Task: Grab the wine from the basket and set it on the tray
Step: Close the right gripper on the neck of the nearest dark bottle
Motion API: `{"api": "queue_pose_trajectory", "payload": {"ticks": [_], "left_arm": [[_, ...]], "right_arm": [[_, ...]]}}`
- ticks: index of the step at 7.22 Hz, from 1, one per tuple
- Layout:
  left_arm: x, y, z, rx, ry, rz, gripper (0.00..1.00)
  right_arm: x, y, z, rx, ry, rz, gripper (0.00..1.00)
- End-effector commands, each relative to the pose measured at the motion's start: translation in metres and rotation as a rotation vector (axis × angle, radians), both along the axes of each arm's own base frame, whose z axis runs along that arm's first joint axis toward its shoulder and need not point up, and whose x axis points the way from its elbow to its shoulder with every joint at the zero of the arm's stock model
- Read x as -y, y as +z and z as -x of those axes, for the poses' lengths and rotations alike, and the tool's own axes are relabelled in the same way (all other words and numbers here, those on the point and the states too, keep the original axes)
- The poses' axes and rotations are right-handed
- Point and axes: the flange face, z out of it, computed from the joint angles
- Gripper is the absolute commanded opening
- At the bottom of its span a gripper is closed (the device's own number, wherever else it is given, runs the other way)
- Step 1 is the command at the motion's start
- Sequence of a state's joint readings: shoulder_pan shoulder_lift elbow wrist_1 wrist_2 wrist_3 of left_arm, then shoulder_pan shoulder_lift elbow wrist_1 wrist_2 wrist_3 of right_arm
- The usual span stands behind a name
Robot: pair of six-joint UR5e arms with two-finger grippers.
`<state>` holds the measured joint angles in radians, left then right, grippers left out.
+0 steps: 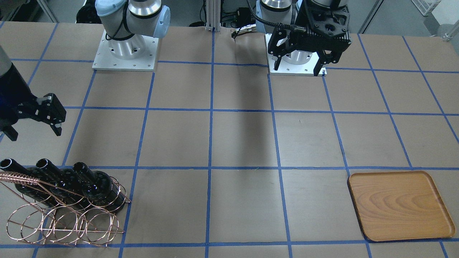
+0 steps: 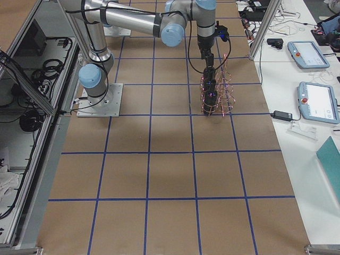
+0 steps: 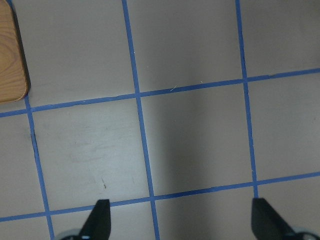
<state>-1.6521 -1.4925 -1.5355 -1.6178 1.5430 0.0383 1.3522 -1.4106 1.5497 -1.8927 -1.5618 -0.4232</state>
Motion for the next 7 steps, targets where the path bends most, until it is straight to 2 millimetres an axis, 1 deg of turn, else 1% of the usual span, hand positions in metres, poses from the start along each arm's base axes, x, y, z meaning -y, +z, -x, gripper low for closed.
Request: {"api": "queue_pose_trajectory", "payload": {"ticks": [1, 2, 3, 4, 5, 6, 7], "left_arm": [[0.000, 0.000, 0.000, 0.000, 0.000, 0.001, 1.00], [0.001, -0.001, 0.000, 0.000, 0.000, -0.001, 1.00], [0.001, -0.002, 0.000, 0.001, 0.000, -0.005, 1.00], [0.001, -0.002, 0.000, 0.001, -0.002, -0.004, 1.00], [0.002, -0.003, 0.000, -0.001, 0.000, -0.005, 1.00], [0.003, -0.003, -0.002, -0.001, 0.003, -0.004, 1.00], [0.004, -0.002, -0.004, -0.001, 0.008, -0.002, 1.00]], "right_arm": [[0.018, -0.024, -0.001, 0.058, 0.003, 0.003, 0.89], [0.020, -0.032, -0.001, 0.057, 0.005, 0.000, 0.89], [0.022, -0.039, 0.000, 0.052, 0.007, -0.015, 0.85], [0.023, -0.042, 0.002, 0.045, 0.001, -0.022, 0.85], [0.023, -0.044, 0.002, 0.044, -0.001, -0.025, 0.83], [0.025, -0.048, 0.002, 0.044, -0.001, -0.031, 0.78], [0.026, -0.050, 0.003, 0.042, -0.004, -0.035, 0.77]]}}
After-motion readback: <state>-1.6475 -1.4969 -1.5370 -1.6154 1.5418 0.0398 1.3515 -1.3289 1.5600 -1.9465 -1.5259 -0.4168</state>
